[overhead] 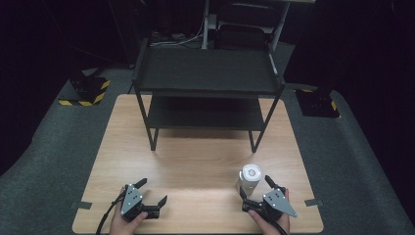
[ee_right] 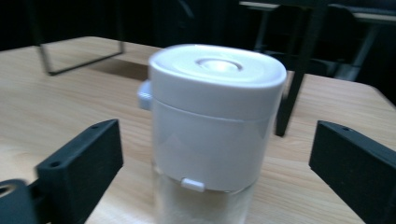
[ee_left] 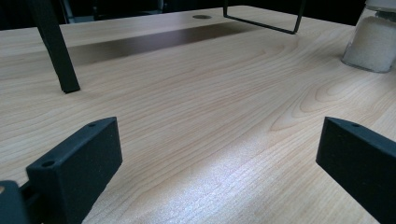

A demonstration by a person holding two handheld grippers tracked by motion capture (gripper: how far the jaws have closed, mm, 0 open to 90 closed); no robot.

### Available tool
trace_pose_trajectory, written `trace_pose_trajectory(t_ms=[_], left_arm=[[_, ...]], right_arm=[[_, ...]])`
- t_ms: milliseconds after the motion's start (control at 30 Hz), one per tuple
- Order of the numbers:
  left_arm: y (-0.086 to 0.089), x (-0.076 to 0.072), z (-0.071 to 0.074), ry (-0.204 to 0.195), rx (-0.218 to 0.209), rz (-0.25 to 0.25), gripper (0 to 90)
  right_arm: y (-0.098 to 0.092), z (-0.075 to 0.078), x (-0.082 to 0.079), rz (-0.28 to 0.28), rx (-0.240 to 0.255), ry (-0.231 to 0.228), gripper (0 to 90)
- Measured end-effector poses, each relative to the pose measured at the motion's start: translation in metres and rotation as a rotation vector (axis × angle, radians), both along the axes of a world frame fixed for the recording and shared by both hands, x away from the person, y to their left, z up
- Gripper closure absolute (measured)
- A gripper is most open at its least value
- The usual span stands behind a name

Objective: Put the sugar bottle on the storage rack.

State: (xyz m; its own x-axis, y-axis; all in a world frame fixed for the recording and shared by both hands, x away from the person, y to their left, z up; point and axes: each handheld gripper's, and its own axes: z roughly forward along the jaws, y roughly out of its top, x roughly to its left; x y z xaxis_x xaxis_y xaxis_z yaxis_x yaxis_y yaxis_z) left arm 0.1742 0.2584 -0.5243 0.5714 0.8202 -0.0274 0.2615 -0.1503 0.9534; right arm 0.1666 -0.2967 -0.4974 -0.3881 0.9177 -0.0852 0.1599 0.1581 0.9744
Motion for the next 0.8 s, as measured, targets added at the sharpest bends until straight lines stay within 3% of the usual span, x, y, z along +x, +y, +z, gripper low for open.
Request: trace_pose_trajectory(t_ms=[33,300,467,600,800], left_arm=[[0.0,0.0,0.0,0.0,0.001,-0.001,0.6],[0.001,0.001,0.0,0.002,0.002,-0.008,0.6],[0.001,0.001,0.001,0.003,0.003,-0.01,0.6],[0.001,0.001,0.001,0.003,0.003,-0.01,0.6],[0.001,0.001,0.001,0.003,0.002,-0.011,0.6]], right_arm=[[0.009,-0.003,0.0,-0.037,-0.015,-0.004,7.3],[0.029,-0.012,0.003,-0.088,-0.009,-0.034,18.9],[0.034,-0.018,0.002,-0.107,0.023,-0.058,26.1],[0.035,-0.02,0.002,-0.11,0.046,-0.052,29.9],[0.033,-0.019,0.002,-0.108,0.054,-0.049,30.4]])
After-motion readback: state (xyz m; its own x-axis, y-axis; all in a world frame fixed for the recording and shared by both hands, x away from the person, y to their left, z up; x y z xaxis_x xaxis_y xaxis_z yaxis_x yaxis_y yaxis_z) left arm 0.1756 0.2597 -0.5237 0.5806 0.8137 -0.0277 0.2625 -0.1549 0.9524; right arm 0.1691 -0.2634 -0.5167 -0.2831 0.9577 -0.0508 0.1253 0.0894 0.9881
